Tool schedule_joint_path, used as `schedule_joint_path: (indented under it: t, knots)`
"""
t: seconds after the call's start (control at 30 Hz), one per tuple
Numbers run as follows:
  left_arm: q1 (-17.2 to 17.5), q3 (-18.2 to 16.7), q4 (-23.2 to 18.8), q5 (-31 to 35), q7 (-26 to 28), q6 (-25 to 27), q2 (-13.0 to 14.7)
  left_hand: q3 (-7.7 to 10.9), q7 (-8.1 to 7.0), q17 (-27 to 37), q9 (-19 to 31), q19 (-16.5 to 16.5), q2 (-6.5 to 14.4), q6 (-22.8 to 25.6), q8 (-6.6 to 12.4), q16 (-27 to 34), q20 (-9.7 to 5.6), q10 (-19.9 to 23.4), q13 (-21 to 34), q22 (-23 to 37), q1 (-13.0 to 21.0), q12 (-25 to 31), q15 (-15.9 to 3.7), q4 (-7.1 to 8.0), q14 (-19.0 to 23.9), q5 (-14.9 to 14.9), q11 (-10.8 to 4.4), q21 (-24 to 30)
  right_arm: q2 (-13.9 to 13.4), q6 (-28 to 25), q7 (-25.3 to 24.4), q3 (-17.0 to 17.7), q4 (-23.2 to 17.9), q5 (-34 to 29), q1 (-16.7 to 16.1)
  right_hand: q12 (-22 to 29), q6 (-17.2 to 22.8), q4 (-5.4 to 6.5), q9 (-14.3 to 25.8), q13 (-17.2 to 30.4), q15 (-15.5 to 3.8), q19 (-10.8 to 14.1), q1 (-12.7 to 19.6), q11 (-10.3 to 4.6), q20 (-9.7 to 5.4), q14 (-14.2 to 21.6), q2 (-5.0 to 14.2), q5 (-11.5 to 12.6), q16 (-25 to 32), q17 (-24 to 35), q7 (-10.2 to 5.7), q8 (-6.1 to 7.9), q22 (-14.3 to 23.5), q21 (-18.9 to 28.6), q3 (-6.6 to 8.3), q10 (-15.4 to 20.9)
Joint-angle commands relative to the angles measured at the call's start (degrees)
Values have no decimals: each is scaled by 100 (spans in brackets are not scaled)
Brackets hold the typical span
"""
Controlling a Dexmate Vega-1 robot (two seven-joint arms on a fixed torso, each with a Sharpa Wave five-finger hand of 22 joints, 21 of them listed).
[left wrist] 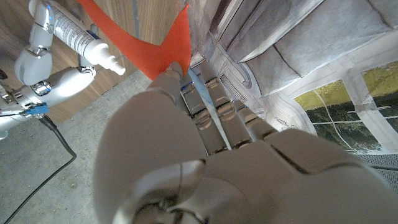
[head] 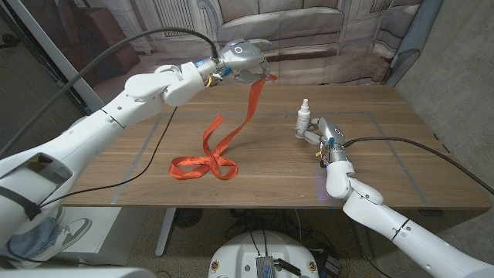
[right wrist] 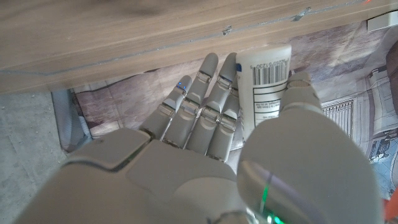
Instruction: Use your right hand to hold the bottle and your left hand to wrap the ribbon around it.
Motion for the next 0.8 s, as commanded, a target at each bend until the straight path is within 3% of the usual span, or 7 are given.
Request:
schedule_joint_path:
  t: [0.03, 0.53, 0.8]
  knots:
    - [-196, -153, -35, -244, -311, -260, -325, 113, 103, 35, 18, 60, 35, 77, 42, -22, -417, 22, 824, 14, 6, 52, -549, 60, 62, 13, -9, -36, 61, 148, 176, -164, 267, 237, 221, 31, 472, -3, 21, 13, -347, -36, 1121, -228, -172, -29, 1067, 22, -14, 5, -419, 3, 18, -10, 59, 264]
    - [-748, 242, 487, 9, -174, -576, -976, 176, 77, 58, 14, 61, 21, 42, 84, -35, -427, 9, 957, 14, -11, 75, -550, 76, 74, 9, -13, -39, -28, 363, 301, -511, -49, -236, 431, 31, 481, -11, 18, 18, -359, -50, 1135, -225, -166, -46, 1055, 25, -17, 6, -419, -1, 16, -15, 67, 262]
    - [-953, 428, 773, -299, -347, -732, -1237, 202, 79, 66, 10, 60, 4, 15, 100, -48, -427, -13, 1020, 15, -33, 77, -540, 88, 63, 5, -15, -40, 18, 457, 478, -753, -20, -726, 748, 31, 490, -25, 18, 23, -381, -76, 1154, -222, -171, -47, 1041, 27, -7, 16, -418, -2, 15, -25, 67, 258]
